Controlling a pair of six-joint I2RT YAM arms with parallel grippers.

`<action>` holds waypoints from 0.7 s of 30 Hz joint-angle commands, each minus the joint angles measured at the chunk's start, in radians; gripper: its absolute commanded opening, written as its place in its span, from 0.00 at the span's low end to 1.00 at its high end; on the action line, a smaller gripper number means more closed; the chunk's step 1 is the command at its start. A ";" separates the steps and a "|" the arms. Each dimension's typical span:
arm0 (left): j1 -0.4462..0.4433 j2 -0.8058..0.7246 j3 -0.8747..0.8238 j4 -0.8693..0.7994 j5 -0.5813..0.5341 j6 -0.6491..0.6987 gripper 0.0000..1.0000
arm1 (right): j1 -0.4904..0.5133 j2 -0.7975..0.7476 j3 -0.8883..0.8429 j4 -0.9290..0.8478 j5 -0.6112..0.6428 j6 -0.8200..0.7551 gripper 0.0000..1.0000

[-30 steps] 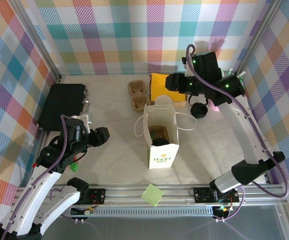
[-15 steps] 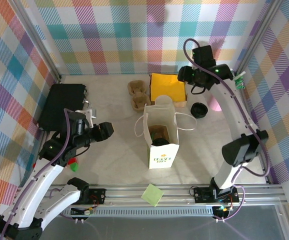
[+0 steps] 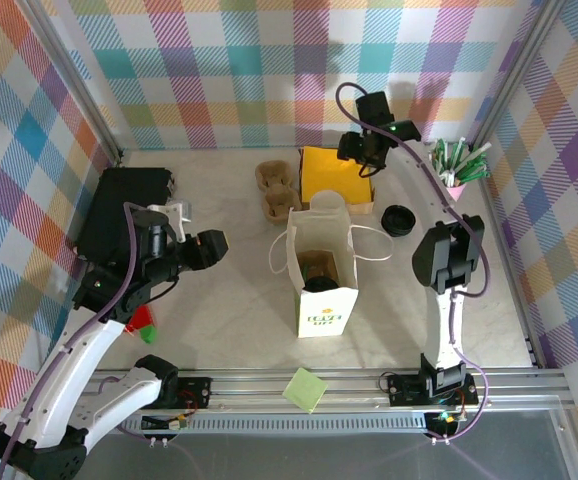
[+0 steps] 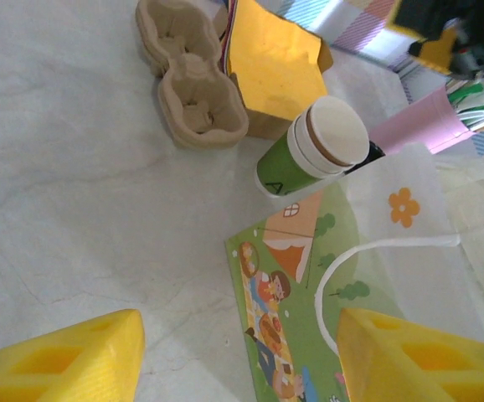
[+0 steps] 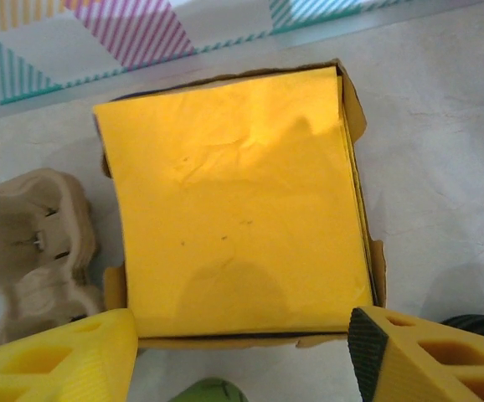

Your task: Pack the takeout coffee

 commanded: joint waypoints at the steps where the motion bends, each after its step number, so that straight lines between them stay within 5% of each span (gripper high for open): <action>1: 0.010 -0.012 0.010 0.040 -0.025 0.030 0.62 | -0.013 0.048 0.034 0.028 0.027 0.016 0.69; 21: 0.010 0.050 0.008 0.066 -0.033 0.025 0.63 | -0.026 0.336 0.202 0.098 -0.014 -0.057 0.70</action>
